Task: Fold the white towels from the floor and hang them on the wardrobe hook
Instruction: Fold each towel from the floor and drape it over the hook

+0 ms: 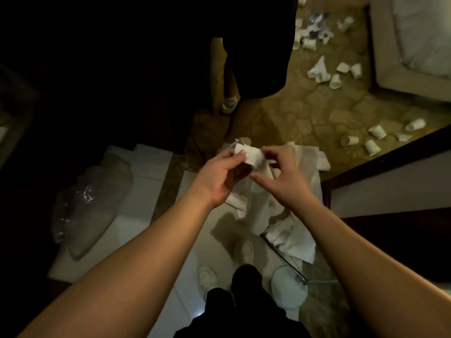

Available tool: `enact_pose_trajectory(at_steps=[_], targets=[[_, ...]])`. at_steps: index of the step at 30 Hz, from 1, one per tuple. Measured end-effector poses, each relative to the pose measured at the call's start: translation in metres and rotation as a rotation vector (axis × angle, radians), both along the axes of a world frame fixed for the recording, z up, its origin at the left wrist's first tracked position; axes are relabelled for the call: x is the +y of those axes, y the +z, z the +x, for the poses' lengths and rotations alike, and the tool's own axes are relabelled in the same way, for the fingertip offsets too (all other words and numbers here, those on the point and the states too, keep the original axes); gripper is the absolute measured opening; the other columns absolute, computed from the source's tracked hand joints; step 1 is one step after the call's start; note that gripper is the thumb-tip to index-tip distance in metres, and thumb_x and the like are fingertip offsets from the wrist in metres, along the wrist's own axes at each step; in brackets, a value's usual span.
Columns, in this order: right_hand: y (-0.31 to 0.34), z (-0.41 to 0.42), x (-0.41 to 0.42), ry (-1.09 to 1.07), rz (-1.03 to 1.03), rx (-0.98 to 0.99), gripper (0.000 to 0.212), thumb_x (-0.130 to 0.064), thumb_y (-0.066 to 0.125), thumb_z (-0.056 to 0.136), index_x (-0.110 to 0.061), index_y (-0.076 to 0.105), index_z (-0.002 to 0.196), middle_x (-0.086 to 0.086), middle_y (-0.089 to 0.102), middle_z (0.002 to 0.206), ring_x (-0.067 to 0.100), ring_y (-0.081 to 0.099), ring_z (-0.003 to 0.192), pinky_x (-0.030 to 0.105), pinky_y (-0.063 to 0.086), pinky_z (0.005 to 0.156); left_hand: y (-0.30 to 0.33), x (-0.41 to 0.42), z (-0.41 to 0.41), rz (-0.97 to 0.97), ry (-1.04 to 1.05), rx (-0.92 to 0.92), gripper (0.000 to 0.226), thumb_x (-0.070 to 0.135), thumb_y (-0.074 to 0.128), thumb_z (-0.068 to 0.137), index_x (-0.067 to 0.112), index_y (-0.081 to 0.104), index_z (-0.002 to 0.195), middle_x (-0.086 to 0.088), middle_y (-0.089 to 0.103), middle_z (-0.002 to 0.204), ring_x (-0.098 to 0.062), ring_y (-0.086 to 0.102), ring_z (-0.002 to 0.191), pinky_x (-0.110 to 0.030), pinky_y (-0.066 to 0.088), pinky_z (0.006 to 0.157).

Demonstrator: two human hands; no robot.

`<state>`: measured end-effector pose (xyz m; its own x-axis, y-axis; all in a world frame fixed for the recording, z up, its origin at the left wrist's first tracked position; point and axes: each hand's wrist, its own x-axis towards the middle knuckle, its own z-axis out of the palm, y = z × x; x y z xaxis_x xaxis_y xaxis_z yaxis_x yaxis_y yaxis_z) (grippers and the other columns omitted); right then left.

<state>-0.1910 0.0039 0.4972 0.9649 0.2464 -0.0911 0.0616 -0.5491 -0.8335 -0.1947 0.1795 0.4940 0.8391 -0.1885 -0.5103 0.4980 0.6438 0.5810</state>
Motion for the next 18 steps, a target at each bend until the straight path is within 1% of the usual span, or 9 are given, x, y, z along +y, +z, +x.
enact_pose_trajectory(at_steps=[1,2,4,6,9,12,14,16,18], targets=[[0.014,-0.01,0.003,0.015,-0.013,-0.017,0.059,-0.036,0.082,0.082,-0.023,0.053,0.131,-0.009,0.053,0.122,0.009,0.055,0.113,0.024,0.046,0.098,0.016,0.001,-0.01,0.006,0.012,-0.014,0.013,0.009,0.061,0.09,0.006,0.067,0.102,-0.013,0.073,0.095,-0.022,0.07,0.088,-0.036,0.058,0.089],[0.027,-0.019,0.005,0.008,-0.023,-0.041,0.056,-0.033,0.082,0.083,-0.024,0.054,0.131,-0.011,0.054,0.121,0.005,0.055,0.11,0.023,0.046,0.096,0.032,0.001,-0.021,0.004,0.019,-0.025,0.015,0.011,0.064,0.087,0.006,0.067,0.101,-0.013,0.074,0.091,-0.021,0.072,0.084,-0.034,0.061,0.081],[0.053,-0.034,0.01,-0.009,-0.038,-0.107,0.045,-0.032,0.079,0.086,-0.032,0.055,0.125,-0.02,0.054,0.113,-0.004,0.055,0.101,0.019,0.047,0.09,0.06,0.003,-0.042,0.023,0.011,-0.051,0.014,0.012,0.065,0.09,0.005,0.071,0.101,-0.013,0.075,0.089,-0.021,0.074,0.079,-0.029,0.06,0.068],[0.077,-0.051,0.014,0.025,-0.041,-0.164,0.043,-0.032,0.078,0.086,-0.033,0.055,0.123,-0.026,0.051,0.108,-0.009,0.053,0.098,0.013,0.045,0.085,0.086,0.003,-0.064,0.081,0.013,-0.085,0.016,0.014,0.064,0.094,0.006,0.075,0.103,-0.013,0.076,0.092,-0.021,0.075,0.082,-0.026,0.058,0.067],[0.106,-0.079,0.021,0.059,-0.016,-0.233,0.047,-0.031,0.077,0.087,-0.018,0.059,0.128,-0.017,0.053,0.11,-0.004,0.051,0.094,0.008,0.04,0.079,0.118,0.001,-0.101,0.195,0.054,-0.161,0.017,0.018,0.066,0.094,0.012,0.078,0.103,-0.008,0.077,0.093,-0.018,0.074,0.085,-0.023,0.057,0.068],[0.133,-0.115,0.023,0.063,0.039,-0.291,0.027,-0.026,0.062,0.098,-0.017,0.063,0.124,-0.016,0.056,0.104,-0.005,0.051,0.092,0.008,0.039,0.075,0.148,-0.002,-0.147,0.232,0.108,-0.19,0.019,0.024,0.069,0.091,0.013,0.08,0.102,-0.011,0.076,0.097,-0.021,0.074,0.088,-0.029,0.058,0.074],[0.151,-0.144,0.023,0.089,0.068,-0.313,0.023,-0.023,0.052,0.103,-0.017,0.066,0.12,-0.017,0.058,0.099,-0.005,0.051,0.09,0.004,0.037,0.074,0.169,-0.004,-0.181,0.244,0.15,-0.175,0.024,0.033,0.068,0.092,0.014,0.081,0.095,-0.01,0.075,0.092,-0.021,0.074,0.083,-0.031,0.059,0.071],[0.174,-0.174,0.023,0.114,0.117,-0.284,0.023,-0.024,0.048,0.105,-0.023,0.069,0.114,-0.022,0.061,0.093,-0.002,0.054,0.087,0.004,0.036,0.072,0.194,-0.007,-0.217,0.226,0.195,-0.163,0.032,0.038,0.063,0.094,0.011,0.081,0.094,-0.011,0.075,0.093,-0.022,0.073,0.082,-0.03,0.059,0.069],[0.201,-0.203,0.024,0.149,0.224,-0.189,0.025,-0.029,0.047,0.106,-0.039,0.069,0.098,-0.025,0.066,0.082,-0.005,0.058,0.077,0.006,0.04,0.065,0.219,-0.007,-0.254,0.349,0.233,-0.211,0.031,0.038,0.061,0.095,0.013,0.079,0.101,-0.008,0.074,0.094,-0.02,0.071,0.085,-0.026,0.058,0.068]])
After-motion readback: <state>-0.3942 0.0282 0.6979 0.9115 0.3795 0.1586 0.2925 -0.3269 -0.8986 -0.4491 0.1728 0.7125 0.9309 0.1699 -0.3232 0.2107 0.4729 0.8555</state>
